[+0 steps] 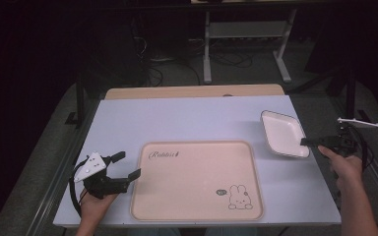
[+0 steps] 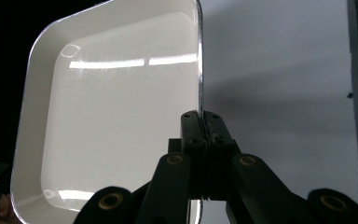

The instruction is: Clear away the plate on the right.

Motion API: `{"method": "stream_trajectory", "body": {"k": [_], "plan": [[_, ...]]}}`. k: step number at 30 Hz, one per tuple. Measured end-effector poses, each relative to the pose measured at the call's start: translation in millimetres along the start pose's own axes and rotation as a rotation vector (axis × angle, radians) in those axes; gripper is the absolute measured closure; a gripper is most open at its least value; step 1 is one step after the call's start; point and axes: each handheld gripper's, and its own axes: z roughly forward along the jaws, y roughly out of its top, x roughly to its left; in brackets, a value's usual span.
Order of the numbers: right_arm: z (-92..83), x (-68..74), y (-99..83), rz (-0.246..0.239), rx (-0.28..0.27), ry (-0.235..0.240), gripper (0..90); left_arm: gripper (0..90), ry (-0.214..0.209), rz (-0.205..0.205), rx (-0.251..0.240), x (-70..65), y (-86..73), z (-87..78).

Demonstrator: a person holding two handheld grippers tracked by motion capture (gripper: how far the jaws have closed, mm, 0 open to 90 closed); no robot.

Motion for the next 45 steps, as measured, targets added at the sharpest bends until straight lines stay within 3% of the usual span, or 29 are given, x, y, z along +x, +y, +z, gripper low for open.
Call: {"method": "stream_trajectory", "body": {"k": [9, 18, 21, 24, 27, 31, 35, 36, 38, 42, 45], "plan": [[-2.7, 9.4, -13.7, -0.008, -0.001, 0.019, 88.5, 15.4, 0.01, -0.005, -0.008, 1.8, 0.3, -2.6], [3.2, 23.0, -35.1, -0.016, -0.007, 0.094, 88.5, 15.4, 0.015, -0.007, -0.013, 3.1, 0.3, -4.7], [3.7, 30.2, -44.6, -0.02, -0.009, 0.142, 88.5, 15.4, 0.013, -0.008, -0.017, 3.1, 0.6, -4.9], [2.6, 35.0, -48.8, -0.026, -0.008, 0.152, 88.5, 15.4, 0.012, -0.007, -0.016, 2.8, 0.8, -4.5], [-1.6, 49.8, -55.5, -0.055, -0.017, 0.149, 88.5, 15.4, 0.012, -0.007, -0.016, 2.8, 0.7, -4.4], [-2.5, 64.0, -59.3, -0.069, -0.026, 0.184, 88.5, 15.4, 0.011, -0.007, -0.017, 2.5, 0.7, -4.1], [-2.2, 91.5, -61.8, -0.108, -0.042, 0.187, 88.4, 15.4, 0.011, -0.007, -0.017, 3.0, 0.7, -4.5], [-2.2, 91.5, -61.8, -0.108, -0.042, 0.187, 88.4, 15.4, 0.012, -0.009, -0.018, 3.3, 0.6, -4.6], [1.9, 104.3, -65.9, -0.1, -0.052, 0.238, 88.5, 15.4, 0.013, -0.014, -0.021, 3.9, 0.2, -4.5], [7.6, 115.3, -72.4, -0.117, -0.057, 0.241, 88.5, 15.4, 0.011, -0.013, -0.019, 3.6, 0.2, -4.1], [18.5, 124.4, -82.7, -0.118, -0.052, 0.269, 88.4, 15.4, 0.009, -0.013, -0.019, 3.7, 0.1, -4.4]]}}
